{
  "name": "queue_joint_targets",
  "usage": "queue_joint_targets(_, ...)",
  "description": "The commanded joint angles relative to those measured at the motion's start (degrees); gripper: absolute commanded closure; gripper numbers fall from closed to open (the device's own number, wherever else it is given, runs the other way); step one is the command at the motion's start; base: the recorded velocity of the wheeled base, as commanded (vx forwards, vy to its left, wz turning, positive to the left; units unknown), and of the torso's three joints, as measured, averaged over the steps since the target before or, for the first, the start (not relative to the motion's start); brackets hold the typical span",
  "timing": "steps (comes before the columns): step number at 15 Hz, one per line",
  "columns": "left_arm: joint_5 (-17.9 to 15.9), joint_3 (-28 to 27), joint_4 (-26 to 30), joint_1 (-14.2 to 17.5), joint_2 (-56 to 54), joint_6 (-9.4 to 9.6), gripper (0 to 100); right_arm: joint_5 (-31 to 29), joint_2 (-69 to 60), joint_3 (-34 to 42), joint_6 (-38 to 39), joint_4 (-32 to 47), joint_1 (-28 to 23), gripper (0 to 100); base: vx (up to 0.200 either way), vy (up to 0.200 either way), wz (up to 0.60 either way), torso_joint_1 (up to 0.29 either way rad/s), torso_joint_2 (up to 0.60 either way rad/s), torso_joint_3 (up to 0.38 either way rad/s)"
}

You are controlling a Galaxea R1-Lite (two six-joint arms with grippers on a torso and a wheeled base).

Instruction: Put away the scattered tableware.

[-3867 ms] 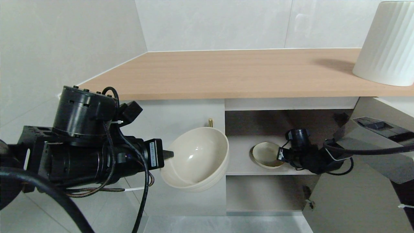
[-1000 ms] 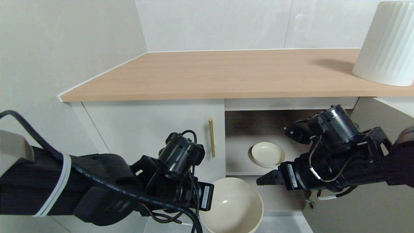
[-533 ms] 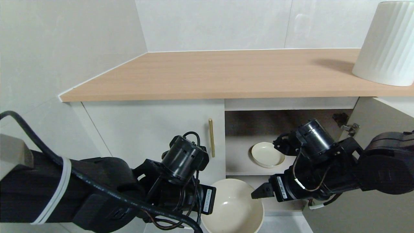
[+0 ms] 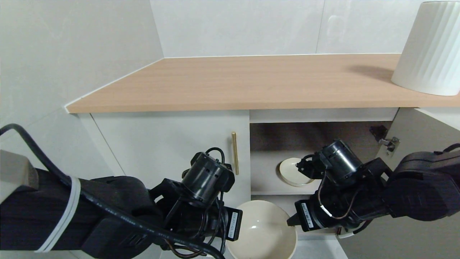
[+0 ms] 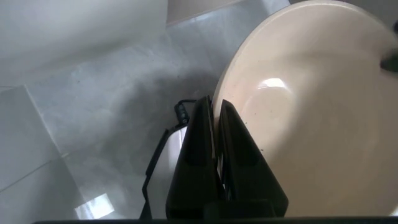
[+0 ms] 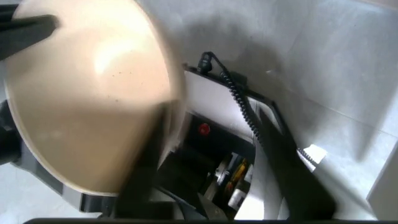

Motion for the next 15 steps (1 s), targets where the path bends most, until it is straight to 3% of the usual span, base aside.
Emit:
queue_joint_targets(1,0.1,0.0,0.1,-0.1,-0.1,-0.03,100,-0.1,0.4,0.1,0.1,0.1,0.5,100,0.0,0.0,0.0,0.0,0.0,0.0)
queue_joint_targets(11,0.1,0.6,0.0,0.0,-0.6,-0.03,100,-0.1,0.7,0.1,0.1,0.1,0.5,100,0.0,0.0,0.0,0.0,0.0,0.0)
queue_joint_targets(12,0.1,1.0,-1.5,0.0,-1.0,-0.12,0,-0.1,0.9,0.2,0.0,0.1,0.5,100,0.0,0.0,0.0,0.0,0.0,0.0)
queue_joint_targets(15,0.1,1.4,-2.9,-0.1,-1.1,-0.29,0,-0.1,1.1,0.2,0.1,0.1,0.5,100,0.0,0.0,0.0,0.0,0.0,0.0)
